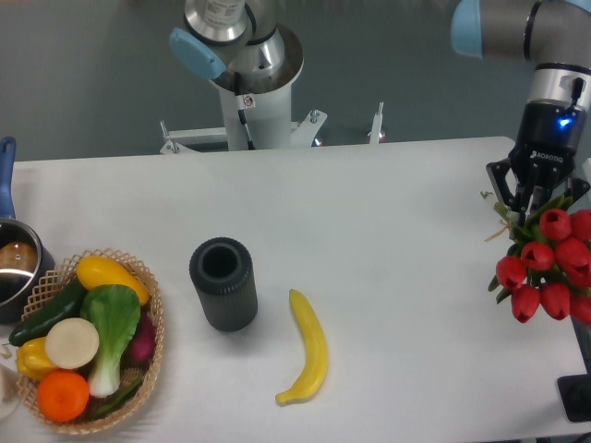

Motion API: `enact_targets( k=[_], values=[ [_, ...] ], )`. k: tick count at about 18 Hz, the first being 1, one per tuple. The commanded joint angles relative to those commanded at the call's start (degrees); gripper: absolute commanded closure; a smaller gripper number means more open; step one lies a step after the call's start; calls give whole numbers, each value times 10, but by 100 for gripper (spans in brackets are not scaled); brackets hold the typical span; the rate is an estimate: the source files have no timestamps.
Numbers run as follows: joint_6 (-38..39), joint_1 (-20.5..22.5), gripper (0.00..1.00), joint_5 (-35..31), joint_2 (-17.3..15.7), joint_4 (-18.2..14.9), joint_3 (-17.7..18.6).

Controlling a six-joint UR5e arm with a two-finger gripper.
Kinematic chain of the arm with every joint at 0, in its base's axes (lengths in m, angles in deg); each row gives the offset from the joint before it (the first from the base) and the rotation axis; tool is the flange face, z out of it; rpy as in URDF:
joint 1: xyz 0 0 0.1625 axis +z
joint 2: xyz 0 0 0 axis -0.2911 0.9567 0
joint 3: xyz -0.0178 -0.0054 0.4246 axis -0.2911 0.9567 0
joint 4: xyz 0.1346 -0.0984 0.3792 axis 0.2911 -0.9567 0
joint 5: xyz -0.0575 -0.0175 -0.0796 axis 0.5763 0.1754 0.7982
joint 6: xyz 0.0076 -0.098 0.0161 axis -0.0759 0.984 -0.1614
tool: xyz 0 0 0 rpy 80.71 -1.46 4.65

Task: Insert the flowers into the vase
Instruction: 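Lift the red tulip bunch with the gripper off the table edge, then carry the tulip bunch over the black vase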

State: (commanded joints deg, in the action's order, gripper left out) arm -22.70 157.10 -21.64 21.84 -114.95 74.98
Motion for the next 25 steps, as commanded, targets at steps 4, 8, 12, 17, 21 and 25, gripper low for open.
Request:
enact_targets(
  k=[4, 8, 12, 17, 21, 25],
  values=[
    [0, -6, 82, 0, 1, 0, -5],
    [-1, -7, 82, 16, 3, 0, -3],
    [-3, -17, 82, 19, 11, 0, -4],
    [-4, -62, 82, 21, 25, 12, -11],
    [-4, -83, 81, 67, 26, 25, -11],
    [-6, -110, 81, 138, 18, 25, 5]
  ],
)
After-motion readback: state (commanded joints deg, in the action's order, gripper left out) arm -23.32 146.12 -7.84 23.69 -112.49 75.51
